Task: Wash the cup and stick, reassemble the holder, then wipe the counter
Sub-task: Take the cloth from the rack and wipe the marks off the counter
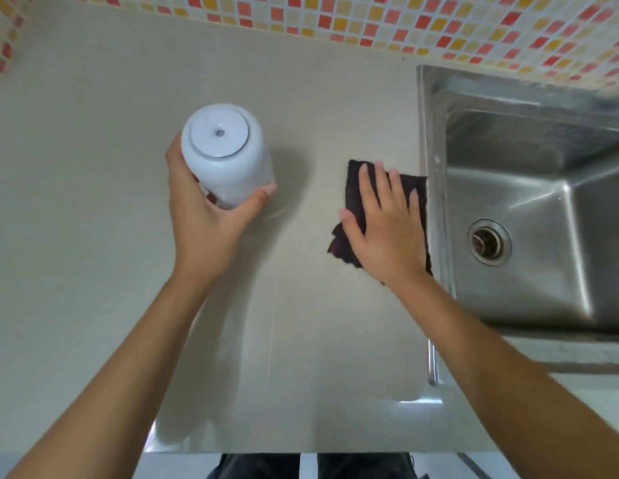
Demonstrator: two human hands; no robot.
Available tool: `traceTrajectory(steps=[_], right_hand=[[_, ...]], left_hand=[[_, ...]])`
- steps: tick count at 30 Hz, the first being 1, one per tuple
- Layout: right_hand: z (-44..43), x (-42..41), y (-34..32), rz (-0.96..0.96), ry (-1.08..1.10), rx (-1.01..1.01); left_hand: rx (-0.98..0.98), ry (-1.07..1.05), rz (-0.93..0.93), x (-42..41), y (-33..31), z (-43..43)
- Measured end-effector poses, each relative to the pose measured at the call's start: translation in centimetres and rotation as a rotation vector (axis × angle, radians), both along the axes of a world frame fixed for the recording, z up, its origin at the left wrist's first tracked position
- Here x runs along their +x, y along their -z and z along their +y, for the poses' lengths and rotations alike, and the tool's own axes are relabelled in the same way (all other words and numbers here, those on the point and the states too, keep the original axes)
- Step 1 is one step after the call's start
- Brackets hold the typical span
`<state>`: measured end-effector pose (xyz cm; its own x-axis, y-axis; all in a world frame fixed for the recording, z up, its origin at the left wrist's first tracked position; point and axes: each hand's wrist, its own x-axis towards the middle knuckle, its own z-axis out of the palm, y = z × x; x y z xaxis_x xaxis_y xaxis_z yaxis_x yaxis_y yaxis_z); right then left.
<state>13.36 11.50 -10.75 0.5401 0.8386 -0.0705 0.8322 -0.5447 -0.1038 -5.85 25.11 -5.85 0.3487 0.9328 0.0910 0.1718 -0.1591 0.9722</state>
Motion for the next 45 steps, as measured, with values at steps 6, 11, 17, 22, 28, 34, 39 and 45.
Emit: traceTrajectory(steps=[6,11,17,22,28,34,39,45], right_hand=[[-10.5,-11.4,-1.1,0.126,0.025,-0.120],[-10.7,-10.6,-1.1,0.137,-0.045,-0.136],[-5.8,-5.6,-0.6,0.080,-0.046,-0.043],[-2.4,-2.8,-1.3,0.307,0.028,0.163],[-5.7,2.7,-1.3,0.381,0.272,0.428],[-6.1,3.0,-0.4,0.451,0.228,0.292],[-5.7,2.3,-2.7,0.579,0.332,0.337],[-8.2,3.3,-7.4,0.556,0.354,0.361]], left_hand=[[-0.001,0.083,0.038,1.7,0.5,-1.2],[0.028,0.113,0.110,1.6,1.0,-1.9],[0.029,0.116,0.145,1.5,0.6,-2.6],[-0.025,0.120,0.239,0.2,0.6,-3.7],[0.039,-0.019,0.388,-2.1,0.1,-12.5],[0.507,0.544,0.495,7.0,0.3,-11.2],[0.445,0.624,0.985,12.3,0.7,-7.1],[0.418,0.855,1.068,12.3,-2.8,-6.6]])
